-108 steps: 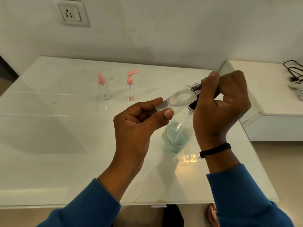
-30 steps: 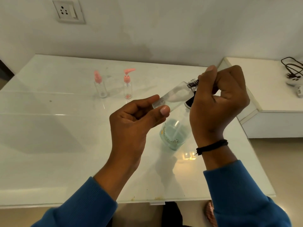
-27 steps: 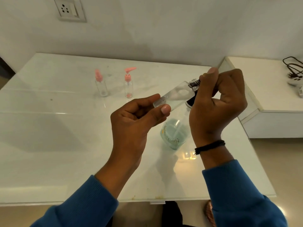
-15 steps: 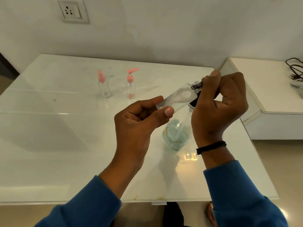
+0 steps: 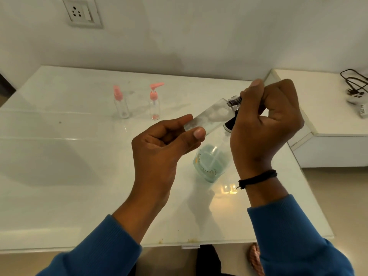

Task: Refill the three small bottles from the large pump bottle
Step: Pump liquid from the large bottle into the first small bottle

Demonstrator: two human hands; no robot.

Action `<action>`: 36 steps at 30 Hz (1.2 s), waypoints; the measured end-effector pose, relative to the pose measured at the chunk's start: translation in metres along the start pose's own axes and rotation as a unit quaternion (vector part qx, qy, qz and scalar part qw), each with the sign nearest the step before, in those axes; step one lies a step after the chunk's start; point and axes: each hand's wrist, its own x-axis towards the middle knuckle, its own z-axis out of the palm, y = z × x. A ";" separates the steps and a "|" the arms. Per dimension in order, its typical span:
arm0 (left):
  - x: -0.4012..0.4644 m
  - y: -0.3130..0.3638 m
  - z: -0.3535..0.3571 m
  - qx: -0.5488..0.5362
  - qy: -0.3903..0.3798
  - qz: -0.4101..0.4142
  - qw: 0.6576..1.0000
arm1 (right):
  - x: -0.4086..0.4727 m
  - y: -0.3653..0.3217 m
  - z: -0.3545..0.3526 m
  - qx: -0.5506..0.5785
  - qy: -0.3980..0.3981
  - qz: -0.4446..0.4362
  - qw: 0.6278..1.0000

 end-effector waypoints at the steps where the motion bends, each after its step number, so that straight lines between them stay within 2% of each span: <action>1: 0.000 0.000 0.000 0.000 0.001 0.001 1.000 | -0.001 0.000 0.000 -0.001 0.000 0.001 1.000; 36: -0.001 -0.001 0.000 0.003 0.000 -0.001 1.000 | -0.002 0.001 0.001 0.006 0.000 0.003 1.000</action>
